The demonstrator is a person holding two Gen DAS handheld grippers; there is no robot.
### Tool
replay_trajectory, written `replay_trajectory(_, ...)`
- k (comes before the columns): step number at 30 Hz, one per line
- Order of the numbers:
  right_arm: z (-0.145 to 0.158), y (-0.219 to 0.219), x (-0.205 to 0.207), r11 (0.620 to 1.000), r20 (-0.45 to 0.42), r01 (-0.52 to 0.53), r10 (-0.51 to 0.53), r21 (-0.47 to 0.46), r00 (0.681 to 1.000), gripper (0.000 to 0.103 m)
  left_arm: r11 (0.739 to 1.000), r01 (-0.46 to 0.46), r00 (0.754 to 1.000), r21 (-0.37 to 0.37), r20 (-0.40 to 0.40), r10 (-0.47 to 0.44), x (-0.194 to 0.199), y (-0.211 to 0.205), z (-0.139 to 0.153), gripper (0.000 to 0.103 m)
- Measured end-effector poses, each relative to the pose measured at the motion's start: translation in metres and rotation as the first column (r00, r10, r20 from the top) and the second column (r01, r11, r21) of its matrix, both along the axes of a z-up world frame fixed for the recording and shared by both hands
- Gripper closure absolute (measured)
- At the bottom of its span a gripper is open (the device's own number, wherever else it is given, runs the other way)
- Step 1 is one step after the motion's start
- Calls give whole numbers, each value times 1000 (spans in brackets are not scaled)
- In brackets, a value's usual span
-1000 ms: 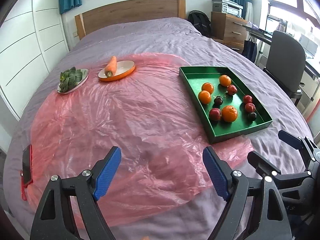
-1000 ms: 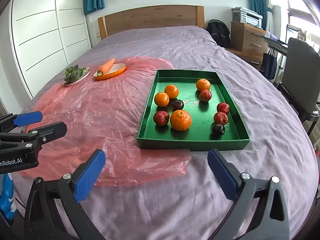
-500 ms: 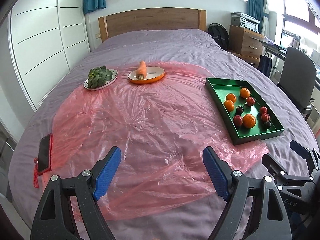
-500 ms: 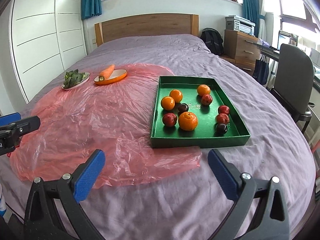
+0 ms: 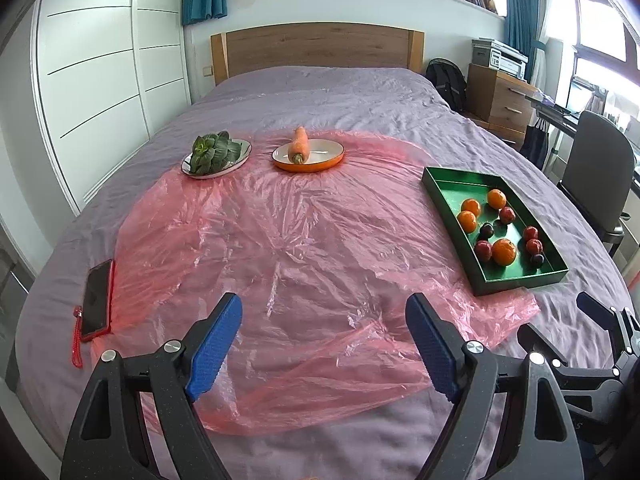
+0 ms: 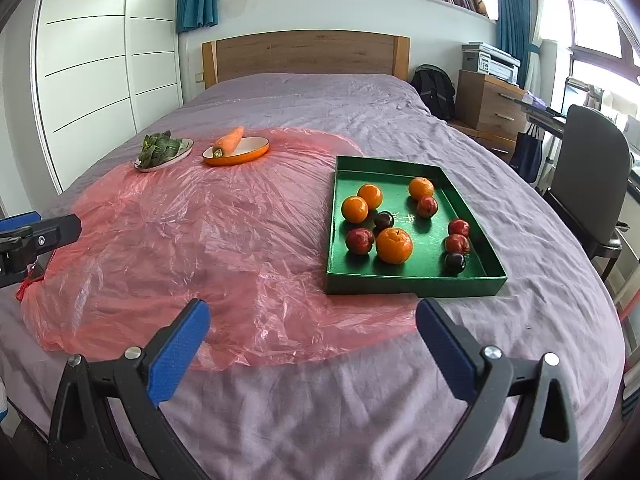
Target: Organize fruits
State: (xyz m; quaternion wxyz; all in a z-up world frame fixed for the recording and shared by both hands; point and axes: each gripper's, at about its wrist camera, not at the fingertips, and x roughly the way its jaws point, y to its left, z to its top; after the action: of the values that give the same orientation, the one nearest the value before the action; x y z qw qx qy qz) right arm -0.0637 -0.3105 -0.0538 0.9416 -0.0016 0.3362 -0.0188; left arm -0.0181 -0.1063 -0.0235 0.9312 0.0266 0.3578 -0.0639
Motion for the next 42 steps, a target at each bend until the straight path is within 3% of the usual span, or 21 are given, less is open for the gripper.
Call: replay_trajectory(42,-7,0,2,999,-28,22,-21,28,999,0,999,17,1000,-27,-8,-17,1,8,-9,23)
